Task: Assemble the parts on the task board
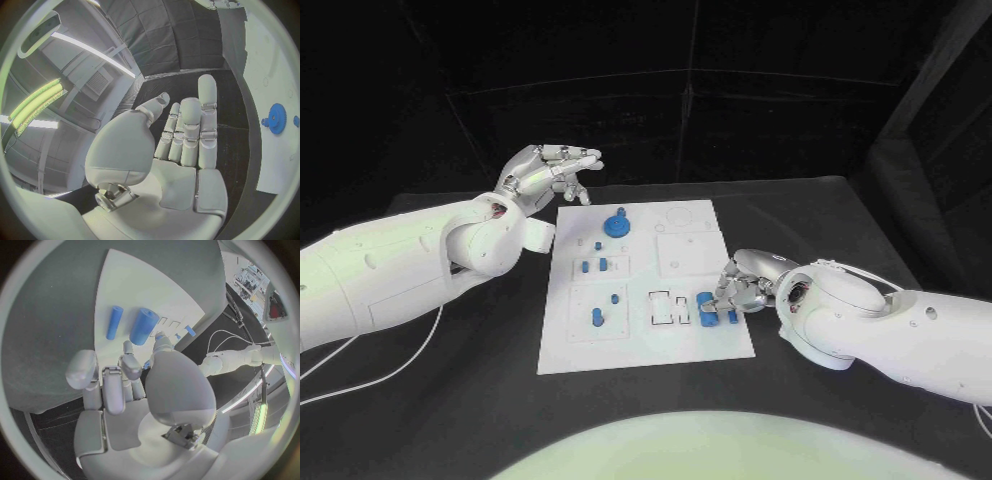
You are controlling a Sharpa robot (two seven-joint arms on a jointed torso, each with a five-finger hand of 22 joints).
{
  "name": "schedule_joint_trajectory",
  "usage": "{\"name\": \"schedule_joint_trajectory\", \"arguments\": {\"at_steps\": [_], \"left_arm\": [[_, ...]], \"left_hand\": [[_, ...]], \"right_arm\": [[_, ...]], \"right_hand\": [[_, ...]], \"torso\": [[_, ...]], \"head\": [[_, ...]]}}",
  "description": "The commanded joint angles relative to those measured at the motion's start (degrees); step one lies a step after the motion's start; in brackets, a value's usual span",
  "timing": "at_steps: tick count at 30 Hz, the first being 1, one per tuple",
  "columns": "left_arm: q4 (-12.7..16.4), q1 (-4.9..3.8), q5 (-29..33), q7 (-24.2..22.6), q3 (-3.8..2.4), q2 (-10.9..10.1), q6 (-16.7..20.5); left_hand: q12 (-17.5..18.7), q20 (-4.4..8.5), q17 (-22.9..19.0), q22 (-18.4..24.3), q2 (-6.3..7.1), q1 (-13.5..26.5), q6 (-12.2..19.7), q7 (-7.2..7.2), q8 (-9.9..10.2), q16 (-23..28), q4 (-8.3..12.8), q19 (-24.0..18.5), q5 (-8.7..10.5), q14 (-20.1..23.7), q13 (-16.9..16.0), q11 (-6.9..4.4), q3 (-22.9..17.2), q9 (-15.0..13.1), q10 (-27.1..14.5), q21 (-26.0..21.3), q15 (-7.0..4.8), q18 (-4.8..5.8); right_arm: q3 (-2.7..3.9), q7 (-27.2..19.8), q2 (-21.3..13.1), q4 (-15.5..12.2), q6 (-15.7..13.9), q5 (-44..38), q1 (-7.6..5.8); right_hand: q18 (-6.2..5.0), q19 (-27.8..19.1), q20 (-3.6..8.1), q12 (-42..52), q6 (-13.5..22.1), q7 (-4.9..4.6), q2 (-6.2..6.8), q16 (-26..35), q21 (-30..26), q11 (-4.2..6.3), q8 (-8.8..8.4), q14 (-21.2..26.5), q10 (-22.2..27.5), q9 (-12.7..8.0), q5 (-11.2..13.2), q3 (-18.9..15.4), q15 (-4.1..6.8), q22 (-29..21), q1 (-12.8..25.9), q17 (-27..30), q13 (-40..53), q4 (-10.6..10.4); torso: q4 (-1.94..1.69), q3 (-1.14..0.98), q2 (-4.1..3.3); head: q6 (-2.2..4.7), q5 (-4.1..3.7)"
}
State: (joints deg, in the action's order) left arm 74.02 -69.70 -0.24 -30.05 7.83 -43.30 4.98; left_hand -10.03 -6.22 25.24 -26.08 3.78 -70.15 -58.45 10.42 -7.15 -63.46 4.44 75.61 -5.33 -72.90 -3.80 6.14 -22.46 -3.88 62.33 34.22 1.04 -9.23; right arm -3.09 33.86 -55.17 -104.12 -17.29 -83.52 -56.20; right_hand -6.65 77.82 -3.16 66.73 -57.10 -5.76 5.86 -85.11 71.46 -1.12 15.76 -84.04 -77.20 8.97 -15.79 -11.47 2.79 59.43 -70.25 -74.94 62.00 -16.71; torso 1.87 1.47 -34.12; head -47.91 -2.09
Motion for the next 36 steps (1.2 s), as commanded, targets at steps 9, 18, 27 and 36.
{"name": "schedule_joint_trajectory", "arguments": {"at_steps": [9,18,27,36], "left_arm": [[0.1,-0.05,0.3,-0.6,-0.02,-0.1,-0.5],[0.2,-0.05,0.3,-0.5,-0.01,-0.2,-0.6],[0.3,-0.05,0.3,-0.4,-0.01,-0.3,-0.9],[0.2,-0.03,0.3,-0.3,-0.01,-0.3,-1.0]], "left_hand": [[-0.2,-0.17,0.0,0.1,-0.49,-0.1,0.2,-0.02,-0.3,0.1,-0.1,-0.4,-0.20,0.6,-0.1,0.17,0.3,-0.1,-0.3,-0.3,-0.03,-1.16],[-0.2,-0.17,0.0,0.1,-0.49,-0.1,0.2,-0.02,-0.3,0.1,-0.1,-0.4,-0.20,0.6,-0.1,0.17,0.3,-0.1,-0.3,-0.3,-0.03,-1.16],[-0.3,-0.18,-0.1,0.1,-0.55,-0.1,0.2,-0.03,-0.4,0.1,-0.1,-0.4,-0.20,0.6,-0.1,0.16,0.4,-0.1,-0.3,-0.3,-0.04,-1.17],[-0.3,-0.18,-0.1,0.1,-0.55,-0.1,0.2,-0.03,-0.4,0.1,-0.1,-0.4,-0.20,0.6,-0.1,0.16,0.4,-0.1,-0.3,-0.3,-0.04,-1.17]], "right_arm": [[0.02,0.8,1.7,1.3,3.0,-1.2,0.73],[0.03,1.5,2.8,2.4,3.7,-1.6,1.75],[0.03,2.2,2.7,2.0,-3.1,-3.2,1.97],[0.08,0.3,0.8,-2.7,-10.7,-3.0,1.99]], "right_hand": [[0.71,0.5,0.12,1.1,0.6,0.06,-0.76,-0.4,0.7,0.07,0.82,-3.8,-0.7,0.4,-0.3,0.8,0.27,0.7,0.2,-3.2,1.4,0.0],[0.81,0.7,0.12,1.5,0.7,0.14,-2.13,-0.7,1.2,0.15,1.47,-3.9,-0.9,0.9,-1.3,1.2,0.31,1.4,-0.8,-3.9,2.4,0.2],[0.92,0.8,0.27,2.2,0.3,0.36,-5.72,-1.1,1.8,0.37,2.58,-4.1,-1.3,1.8,-6.3,2.0,0.49,2.2,-4.1,-5.1,4.3,0.7],[1.12,1.3,0.51,2.7,-0.8,0.78,-6.83,-1.6,2.7,0.73,3.41,-4.3,-1.9,2.3,-8.9,2.0,0.76,3.4,-5.1,-6.5,5.4,0.6]], "torso": [[-0.09,0.00,-0.08],[-0.05,-0.02,-0.09],[-0.10,-0.04,-0.06],[-0.13,0.00,-0.03]], "head": [[-0.41,0.09],[-0.76,0.41],[-0.80,0.33],[-0.60,0.16]]}}
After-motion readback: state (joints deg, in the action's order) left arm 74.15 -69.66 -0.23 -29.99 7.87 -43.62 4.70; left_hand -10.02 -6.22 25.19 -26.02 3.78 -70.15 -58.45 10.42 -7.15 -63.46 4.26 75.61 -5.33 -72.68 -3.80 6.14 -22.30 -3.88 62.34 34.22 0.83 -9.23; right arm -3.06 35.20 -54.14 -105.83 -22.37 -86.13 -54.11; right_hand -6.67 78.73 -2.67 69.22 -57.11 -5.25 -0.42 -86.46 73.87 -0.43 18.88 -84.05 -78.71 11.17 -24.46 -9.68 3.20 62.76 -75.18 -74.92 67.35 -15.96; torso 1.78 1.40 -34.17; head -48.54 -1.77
